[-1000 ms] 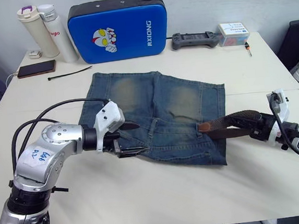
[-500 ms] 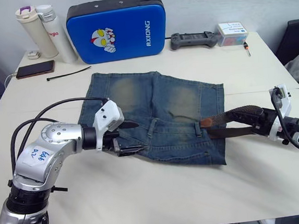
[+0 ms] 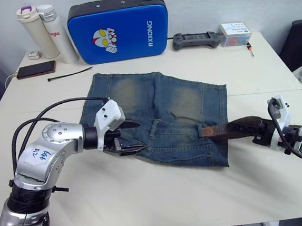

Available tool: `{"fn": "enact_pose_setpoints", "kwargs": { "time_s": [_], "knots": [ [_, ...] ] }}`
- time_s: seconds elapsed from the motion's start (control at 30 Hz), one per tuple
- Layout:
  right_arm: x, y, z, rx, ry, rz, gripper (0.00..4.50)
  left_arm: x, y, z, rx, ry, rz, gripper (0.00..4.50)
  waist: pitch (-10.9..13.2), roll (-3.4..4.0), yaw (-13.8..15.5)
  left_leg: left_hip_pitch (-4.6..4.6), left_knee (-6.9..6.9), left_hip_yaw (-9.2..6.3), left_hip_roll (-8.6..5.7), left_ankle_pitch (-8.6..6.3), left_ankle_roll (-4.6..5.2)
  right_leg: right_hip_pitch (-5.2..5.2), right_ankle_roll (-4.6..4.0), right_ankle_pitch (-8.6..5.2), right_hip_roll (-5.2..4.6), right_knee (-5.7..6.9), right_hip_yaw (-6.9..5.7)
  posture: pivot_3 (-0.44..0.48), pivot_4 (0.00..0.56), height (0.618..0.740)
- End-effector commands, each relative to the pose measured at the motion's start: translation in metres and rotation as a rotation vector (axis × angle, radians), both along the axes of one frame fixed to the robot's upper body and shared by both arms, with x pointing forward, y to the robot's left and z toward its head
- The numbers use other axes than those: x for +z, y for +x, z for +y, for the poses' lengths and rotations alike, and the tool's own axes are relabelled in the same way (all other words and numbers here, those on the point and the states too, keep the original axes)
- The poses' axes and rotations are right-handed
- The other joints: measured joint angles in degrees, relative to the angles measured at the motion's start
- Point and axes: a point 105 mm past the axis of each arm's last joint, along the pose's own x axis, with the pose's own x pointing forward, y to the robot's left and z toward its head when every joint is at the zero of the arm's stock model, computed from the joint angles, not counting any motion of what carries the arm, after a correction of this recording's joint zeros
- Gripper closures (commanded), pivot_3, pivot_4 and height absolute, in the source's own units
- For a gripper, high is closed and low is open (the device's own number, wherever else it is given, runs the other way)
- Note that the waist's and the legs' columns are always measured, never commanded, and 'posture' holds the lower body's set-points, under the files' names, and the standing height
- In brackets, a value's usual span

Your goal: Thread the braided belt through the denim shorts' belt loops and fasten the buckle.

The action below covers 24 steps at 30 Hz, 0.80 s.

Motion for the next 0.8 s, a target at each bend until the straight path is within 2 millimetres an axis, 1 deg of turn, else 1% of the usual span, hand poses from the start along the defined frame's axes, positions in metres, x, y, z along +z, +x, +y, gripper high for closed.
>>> {"fn": "enact_pose_setpoints", "kwargs": {
  "time_s": [0.03,0.17,0.33,0.5,0.57,0.67,0.8],
  "knots": [
    [0.01,-0.001,0.01,0.038,0.018,-0.042,4.5,0.005,-0.005,-0.004,-0.026,-0.002,-0.034,0.02,0.0,0.0,-0.1,0.0,0.0,0.0,0.0,-0.01,0.02,0.0,0.0,0.0,0.0,-0.01,0.0,0.0,0.15,0.74],
    [0.007,0.007,0.027,0.055,0.059,-0.061,4.5,0.005,-0.004,-0.005,-0.027,0.002,-0.033,0.02,0.0,0.0,-0.6,0.01,0.0,0.0,0.0,-0.01,0.01,0.0,0.0,0.0,0.0,0.0,0.0,0.0,0.15,0.74],
    [0.0,0.009,0.048,0.069,0.115,-0.059,4.5,0.005,-0.007,-0.008,-0.034,-0.004,-0.03,0.02,0.0,0.01,-0.7,0.0,-0.04,-0.01,0.0,0.01,-0.03,-0.03,0.0,0.0,0.0,0.04,0.0,0.0,0.15,0.74],
    [-0.015,0.01,0.072,0.074,0.173,-0.034,4.5,0.004,-0.009,-0.012,-0.044,-0.008,-0.026,0.02,0.0,0.01,-0.8,0.0,-0.05,-0.01,0.0,0.01,-0.05,-0.04,0.0,0.0,0.0,0.04,0.0,0.0,0.15,0.74],
    [-0.021,0.015,0.079,0.051,0.19,-0.032,4.5,0.004,-0.009,-0.014,-0.046,-0.011,-0.028,0.02,0.0,0.01,-0.8,0.01,-0.07,0.0,0.0,0.01,-0.07,-0.05,0.0,0.0,0.0,0.05,0.01,0.0,0.15,0.74],
    [-0.024,0.019,0.087,0.028,0.209,-0.039,4.5,0.005,-0.009,-0.015,-0.049,-0.014,-0.029,0.02,0.0,0.02,-0.8,0.0,-0.07,0.01,0.0,0.12,-0.25,-0.08,0.0,0.0,0.0,0.06,0.02,0.0,0.15,0.74],
    [-0.025,0.022,0.103,0.041,0.227,-0.055,4.5,0.004,-0.007,-0.017,-0.056,-0.013,-0.03,0.02,0.0,0.02,-0.9,0.01,-0.09,0.02,-0.01,0.12,-0.28,-0.11,0.0,0.0,0.0,0.08,0.04,0.0,0.15,0.74]
  ]
}}
